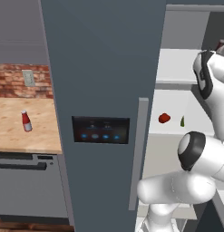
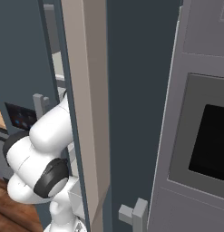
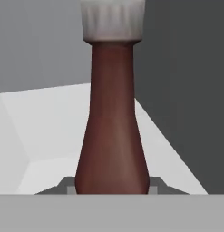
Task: Place the ketchup and ketchup from the counter to the top shelf of the fridge. If the existing items in the fridge are on the top shelf, move them to other shelves.
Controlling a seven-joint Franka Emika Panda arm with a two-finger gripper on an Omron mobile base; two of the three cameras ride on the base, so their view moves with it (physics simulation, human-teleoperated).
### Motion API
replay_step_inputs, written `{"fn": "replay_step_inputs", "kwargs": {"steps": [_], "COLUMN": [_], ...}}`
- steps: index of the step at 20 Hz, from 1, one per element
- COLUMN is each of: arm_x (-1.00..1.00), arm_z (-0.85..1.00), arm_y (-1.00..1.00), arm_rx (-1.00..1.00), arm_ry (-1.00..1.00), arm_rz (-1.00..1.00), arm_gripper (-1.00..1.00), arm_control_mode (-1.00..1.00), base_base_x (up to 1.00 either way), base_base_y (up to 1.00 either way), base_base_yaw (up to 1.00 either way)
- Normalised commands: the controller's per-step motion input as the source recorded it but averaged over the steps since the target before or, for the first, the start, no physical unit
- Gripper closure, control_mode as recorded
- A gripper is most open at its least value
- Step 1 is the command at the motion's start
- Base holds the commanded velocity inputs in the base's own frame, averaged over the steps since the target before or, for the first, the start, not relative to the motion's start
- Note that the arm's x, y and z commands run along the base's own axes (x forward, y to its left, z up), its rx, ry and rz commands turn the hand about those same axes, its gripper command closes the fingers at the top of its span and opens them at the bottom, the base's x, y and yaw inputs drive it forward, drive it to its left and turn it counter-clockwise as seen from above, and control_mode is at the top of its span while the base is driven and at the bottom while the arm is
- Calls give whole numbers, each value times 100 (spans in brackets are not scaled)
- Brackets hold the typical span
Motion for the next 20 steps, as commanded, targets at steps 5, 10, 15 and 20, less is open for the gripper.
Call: {"fn": "replay_step_inputs", "kwargs": {"steps": [5,10,15,20], "arm_x": [44,34,20,10], "arm_z": [-35,-14,-10,-37], "arm_y": [8,0,0,0], "arm_rx": [0,0,0,-3], "arm_ry": [-16,-1,0,0], "arm_rz": [0,0,0,0], "arm_gripper": [100,100,100,100], "arm_control_mode": [-100,-100,-100,-100], "base_base_x": [0,0,0,0], "base_base_y": [0,0,0,0], "base_base_yaw": [0,0,0,0]}}
